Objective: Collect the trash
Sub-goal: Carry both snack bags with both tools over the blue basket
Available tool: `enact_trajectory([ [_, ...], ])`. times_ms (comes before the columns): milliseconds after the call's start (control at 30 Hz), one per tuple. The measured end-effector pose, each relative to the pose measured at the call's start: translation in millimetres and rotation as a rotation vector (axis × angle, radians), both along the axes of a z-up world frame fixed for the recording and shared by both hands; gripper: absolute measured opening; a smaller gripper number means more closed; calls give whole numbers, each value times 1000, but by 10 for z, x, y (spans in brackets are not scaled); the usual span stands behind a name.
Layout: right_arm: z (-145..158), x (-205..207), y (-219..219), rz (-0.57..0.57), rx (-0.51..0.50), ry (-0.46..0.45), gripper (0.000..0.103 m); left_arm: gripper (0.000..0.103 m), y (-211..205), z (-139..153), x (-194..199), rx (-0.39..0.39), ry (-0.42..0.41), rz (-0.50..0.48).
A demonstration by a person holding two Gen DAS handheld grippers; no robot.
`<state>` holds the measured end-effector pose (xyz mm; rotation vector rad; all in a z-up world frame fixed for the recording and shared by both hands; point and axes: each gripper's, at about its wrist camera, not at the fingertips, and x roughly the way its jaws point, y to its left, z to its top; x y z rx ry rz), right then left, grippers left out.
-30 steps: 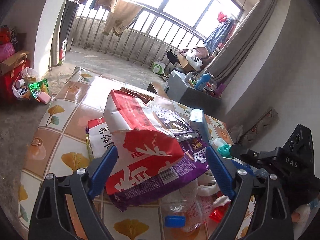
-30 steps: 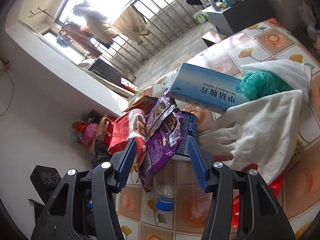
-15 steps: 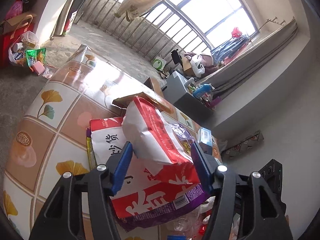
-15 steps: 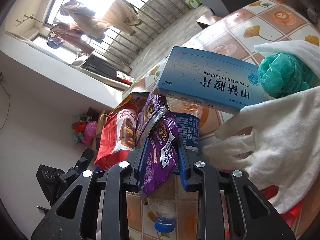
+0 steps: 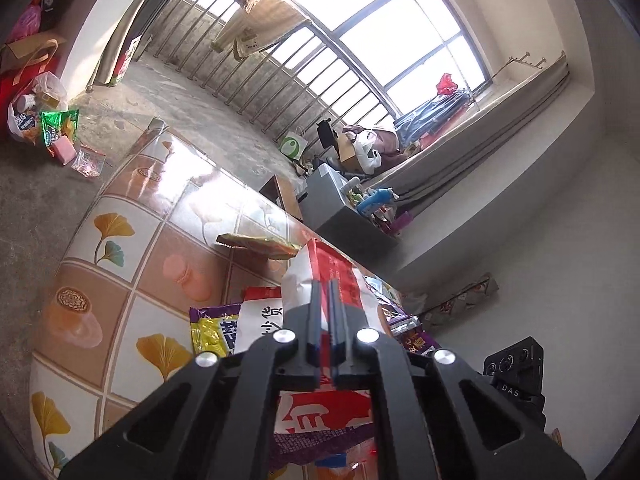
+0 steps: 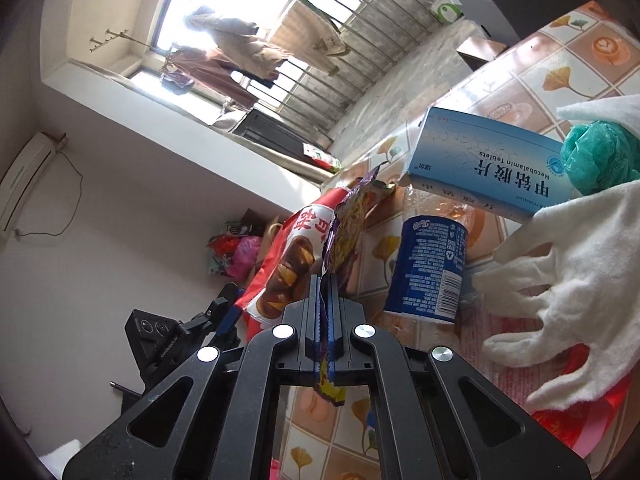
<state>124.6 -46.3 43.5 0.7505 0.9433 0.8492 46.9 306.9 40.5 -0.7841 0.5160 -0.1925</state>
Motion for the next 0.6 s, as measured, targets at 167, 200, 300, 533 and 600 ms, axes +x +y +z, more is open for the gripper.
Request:
enact_trajectory([
  [167, 167, -97, 20, 22, 18, -61, 1, 0, -27, 230, -166, 57, -46, -13],
  [200, 147, -102, 18, 22, 13, -59, 1, 0, -46, 222, -175, 66, -32, -19],
  [300, 43, -97, 33, 32, 14, -34, 1, 9, -128, 96, -178, 85, 23, -47],
  [533, 22, -76, 97, 56, 16, -23, 1, 61, -384, 56, -168, 187, 16, -95],
  [600, 15, -77, 128, 71, 18, -26, 1, 67, -476, 92, -144, 242, 3, -131],
])
